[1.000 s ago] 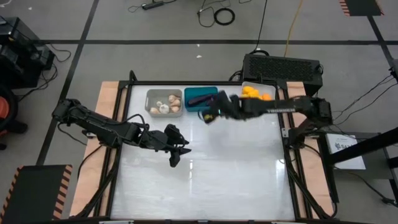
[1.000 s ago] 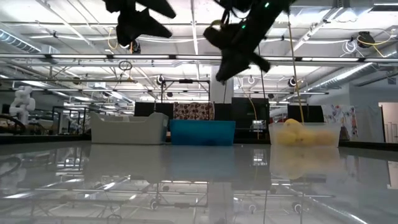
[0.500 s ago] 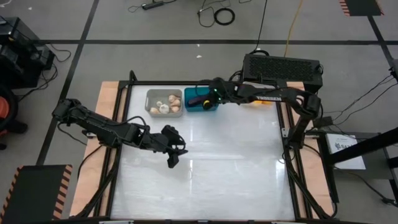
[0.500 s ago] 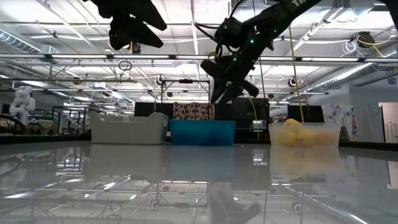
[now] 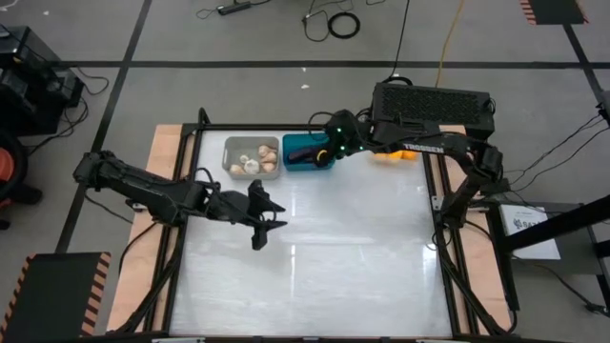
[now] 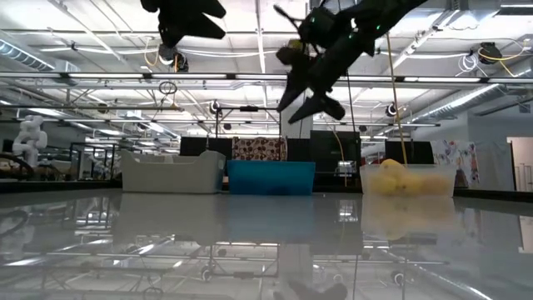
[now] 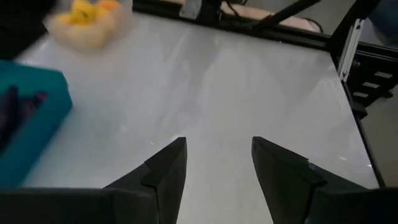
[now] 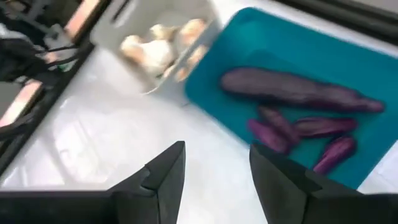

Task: Sort produce into baskets
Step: Return to Home Position

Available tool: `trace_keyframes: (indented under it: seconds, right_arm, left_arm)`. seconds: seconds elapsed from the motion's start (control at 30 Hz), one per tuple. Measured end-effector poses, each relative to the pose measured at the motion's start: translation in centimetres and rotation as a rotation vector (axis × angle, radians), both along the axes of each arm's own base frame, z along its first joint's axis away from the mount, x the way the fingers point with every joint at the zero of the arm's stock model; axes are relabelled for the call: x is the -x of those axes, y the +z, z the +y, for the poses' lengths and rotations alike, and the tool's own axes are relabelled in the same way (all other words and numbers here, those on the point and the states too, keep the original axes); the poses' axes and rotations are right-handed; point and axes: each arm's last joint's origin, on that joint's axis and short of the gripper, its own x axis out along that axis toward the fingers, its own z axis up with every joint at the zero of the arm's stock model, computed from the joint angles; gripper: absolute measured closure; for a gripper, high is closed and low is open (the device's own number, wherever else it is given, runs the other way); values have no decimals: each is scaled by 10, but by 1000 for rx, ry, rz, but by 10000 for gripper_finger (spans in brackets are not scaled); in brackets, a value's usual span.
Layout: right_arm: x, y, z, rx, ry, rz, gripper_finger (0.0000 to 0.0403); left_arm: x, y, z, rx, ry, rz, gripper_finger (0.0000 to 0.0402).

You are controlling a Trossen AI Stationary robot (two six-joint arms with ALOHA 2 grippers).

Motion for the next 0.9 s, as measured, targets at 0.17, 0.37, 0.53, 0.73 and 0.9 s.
trace_keyframes:
  seconds: [0.17, 0.37, 0.53, 0.73, 0.9]
  right_arm:
    - [3, 23, 26, 3, 46, -53, 236]
    - [12, 54, 65, 35, 150, -139, 237]
    - [24, 78, 97, 92, 271, -196, 237]
    - [45, 96, 126, 234, 305, -176, 237]
    - [66, 90, 138, 280, 326, -190, 237]
  left_arm:
    - [17, 19, 18, -74, -1, -48, 212]
    - [45, 45, 44, -175, 37, -137, 212]
    - [73, 59, 60, -227, 91, -158, 212]
    - [111, 61, 67, -219, 132, -92, 212]
    - [135, 65, 67, -162, 150, -121, 212]
